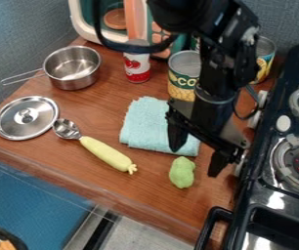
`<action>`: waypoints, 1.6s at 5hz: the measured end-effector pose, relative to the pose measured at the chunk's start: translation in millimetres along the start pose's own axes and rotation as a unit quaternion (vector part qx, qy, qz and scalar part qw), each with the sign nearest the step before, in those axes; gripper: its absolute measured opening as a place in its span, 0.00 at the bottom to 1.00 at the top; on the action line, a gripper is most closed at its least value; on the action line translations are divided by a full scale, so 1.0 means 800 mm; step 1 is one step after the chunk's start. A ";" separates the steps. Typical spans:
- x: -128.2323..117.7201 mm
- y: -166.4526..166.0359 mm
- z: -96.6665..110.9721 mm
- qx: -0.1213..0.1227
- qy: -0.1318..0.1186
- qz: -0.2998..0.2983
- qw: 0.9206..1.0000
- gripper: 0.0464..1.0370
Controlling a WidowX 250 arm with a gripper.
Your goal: Put the green object in the silver pot
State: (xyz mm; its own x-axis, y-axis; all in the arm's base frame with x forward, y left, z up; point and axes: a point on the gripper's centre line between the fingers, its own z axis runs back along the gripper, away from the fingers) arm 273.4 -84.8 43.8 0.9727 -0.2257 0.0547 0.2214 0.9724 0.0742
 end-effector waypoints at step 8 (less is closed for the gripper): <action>-0.040 0.040 -0.026 0.003 0.020 0.070 0.997 0.35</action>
State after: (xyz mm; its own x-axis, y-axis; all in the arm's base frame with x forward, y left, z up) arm 250.9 -44.9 23.8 0.9961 -0.0844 0.0245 0.0823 0.9938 0.0749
